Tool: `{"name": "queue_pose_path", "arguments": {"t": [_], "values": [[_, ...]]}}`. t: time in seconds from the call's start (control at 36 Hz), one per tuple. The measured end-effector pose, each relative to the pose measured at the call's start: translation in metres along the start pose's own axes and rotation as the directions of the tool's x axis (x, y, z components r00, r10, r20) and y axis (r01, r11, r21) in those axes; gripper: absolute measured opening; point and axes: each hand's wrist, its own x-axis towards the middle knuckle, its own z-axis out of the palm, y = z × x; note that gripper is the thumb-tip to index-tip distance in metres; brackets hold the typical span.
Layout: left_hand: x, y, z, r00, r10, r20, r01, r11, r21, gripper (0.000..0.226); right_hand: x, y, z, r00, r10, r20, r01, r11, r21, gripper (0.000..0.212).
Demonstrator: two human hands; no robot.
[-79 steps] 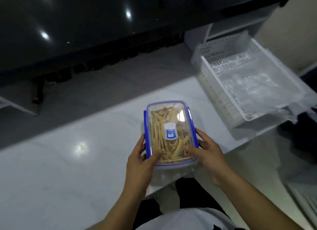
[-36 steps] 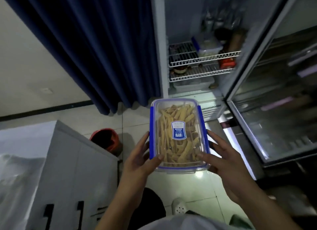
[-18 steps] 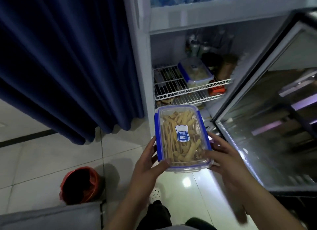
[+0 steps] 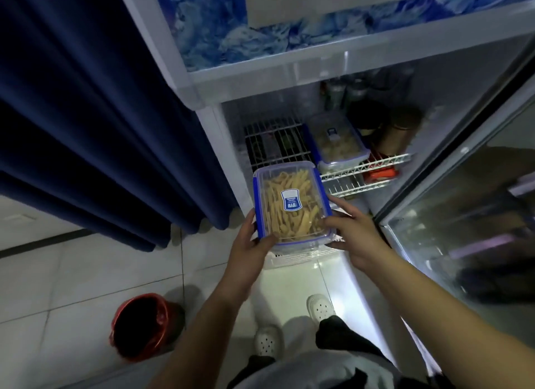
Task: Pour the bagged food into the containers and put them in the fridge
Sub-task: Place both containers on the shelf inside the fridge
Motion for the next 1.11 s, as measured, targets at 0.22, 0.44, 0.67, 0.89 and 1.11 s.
{"name": "queue_pose_path", "arguments": {"t": [0.22,0.44,0.67,0.89,1.11], "values": [[0.049,-0.001,0.042,0.986,0.021,-0.167,-0.008,0.997,0.079,0.051,0.079,-0.022,-0.015,0.997,0.063,0.05,-0.06,0.997,-0.051,0.064],[0.076,-0.004,0.077,0.955,0.212,-0.207,-0.089,0.872,0.482,0.047,0.124,-0.041,-0.027,0.993,0.07,0.098,-0.06,0.993,-0.101,0.062],[0.098,-0.023,0.097,0.982,0.142,-0.123,0.069,0.341,0.938,0.08,0.146,-0.047,-0.022,0.994,0.009,0.11,0.01,0.986,-0.167,0.064],[0.126,-0.01,0.09,0.984,0.146,-0.103,0.063,0.259,0.964,0.089,0.153,-0.054,-0.044,0.899,-0.393,0.196,0.429,0.689,-0.584,0.051],[0.15,0.01,0.107,0.991,0.043,-0.13,0.122,0.15,0.981,0.092,0.174,-0.061,-0.07,0.954,-0.022,0.299,0.296,-0.088,-0.951,0.098]]}}
